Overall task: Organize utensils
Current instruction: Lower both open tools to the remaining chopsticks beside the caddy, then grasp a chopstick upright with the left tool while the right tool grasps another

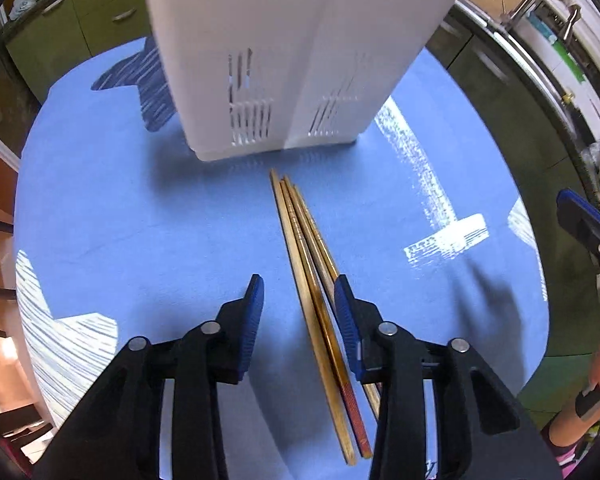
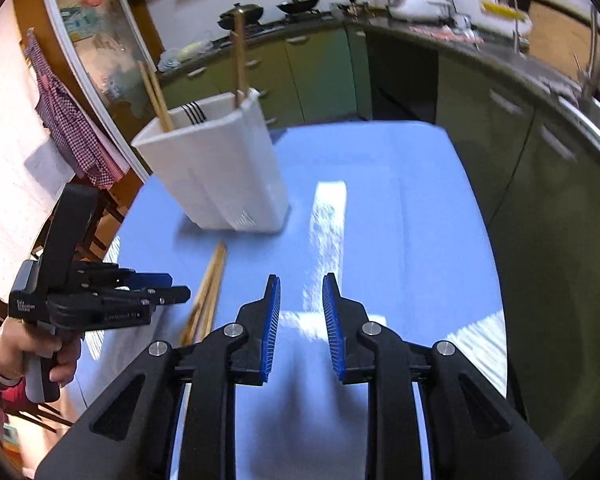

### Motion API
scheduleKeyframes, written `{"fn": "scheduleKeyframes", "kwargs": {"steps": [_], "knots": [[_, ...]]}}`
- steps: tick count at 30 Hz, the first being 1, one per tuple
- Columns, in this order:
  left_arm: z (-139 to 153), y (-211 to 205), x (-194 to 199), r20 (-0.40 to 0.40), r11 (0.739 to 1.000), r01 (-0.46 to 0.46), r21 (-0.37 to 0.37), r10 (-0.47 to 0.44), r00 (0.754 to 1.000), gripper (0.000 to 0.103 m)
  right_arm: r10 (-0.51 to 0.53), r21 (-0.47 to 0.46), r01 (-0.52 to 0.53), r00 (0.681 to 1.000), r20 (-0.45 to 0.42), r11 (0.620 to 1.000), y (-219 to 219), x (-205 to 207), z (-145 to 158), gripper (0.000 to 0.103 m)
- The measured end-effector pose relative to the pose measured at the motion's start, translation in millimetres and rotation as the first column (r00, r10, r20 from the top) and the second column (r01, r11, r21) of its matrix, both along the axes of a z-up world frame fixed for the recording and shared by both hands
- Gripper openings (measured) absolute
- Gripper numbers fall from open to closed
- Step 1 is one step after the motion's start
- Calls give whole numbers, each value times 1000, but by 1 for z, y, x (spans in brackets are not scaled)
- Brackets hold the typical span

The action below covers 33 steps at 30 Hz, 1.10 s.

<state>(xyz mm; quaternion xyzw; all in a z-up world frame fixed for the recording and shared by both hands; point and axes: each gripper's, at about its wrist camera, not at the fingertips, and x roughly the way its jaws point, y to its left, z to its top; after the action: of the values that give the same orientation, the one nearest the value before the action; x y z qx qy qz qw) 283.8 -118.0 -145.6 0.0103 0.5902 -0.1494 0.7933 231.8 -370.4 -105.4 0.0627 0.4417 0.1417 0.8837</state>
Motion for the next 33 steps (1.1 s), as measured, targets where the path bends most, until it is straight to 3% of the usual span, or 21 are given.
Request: {"fn": "scheduleKeyframes", "kwargs": {"steps": [5, 7, 16, 20, 25, 27, 33], "knots": [[-10, -7, 4, -9, 998, -4, 69, 4, 1000, 28, -7, 29, 7, 1000, -18, 1000, -14, -3, -9, 23], [-14, -8, 4, -18, 996, -5, 91, 7, 1000, 27, -5, 35, 5, 1000, -21, 999, -15, -3, -11, 30], [-23, -15, 2, -45, 992, 13, 129, -7, 999, 22, 20, 44, -18, 999, -43, 999, -3, 4, -15, 30], [-26, -25, 8, -40, 987, 17, 161, -11, 999, 14, 32, 42, -30, 998, -52, 999, 3, 5, -18, 30], [-26, -23, 9, -40, 993, -1, 119, 5, 999, 6, 51, 27, -50, 996, -69, 998, 13, 6, -24, 30], [-21, -12, 8, -23, 995, -14, 103, 16, 1000, 6, 60, 20, -59, 995, -78, 998, 19, 7, -27, 30], [15, 8, -14, 159, 996, -28, 88, 14, 987, 6, 87, 9, -87, 991, -104, 996, 39, 14, -36, 30]]}}
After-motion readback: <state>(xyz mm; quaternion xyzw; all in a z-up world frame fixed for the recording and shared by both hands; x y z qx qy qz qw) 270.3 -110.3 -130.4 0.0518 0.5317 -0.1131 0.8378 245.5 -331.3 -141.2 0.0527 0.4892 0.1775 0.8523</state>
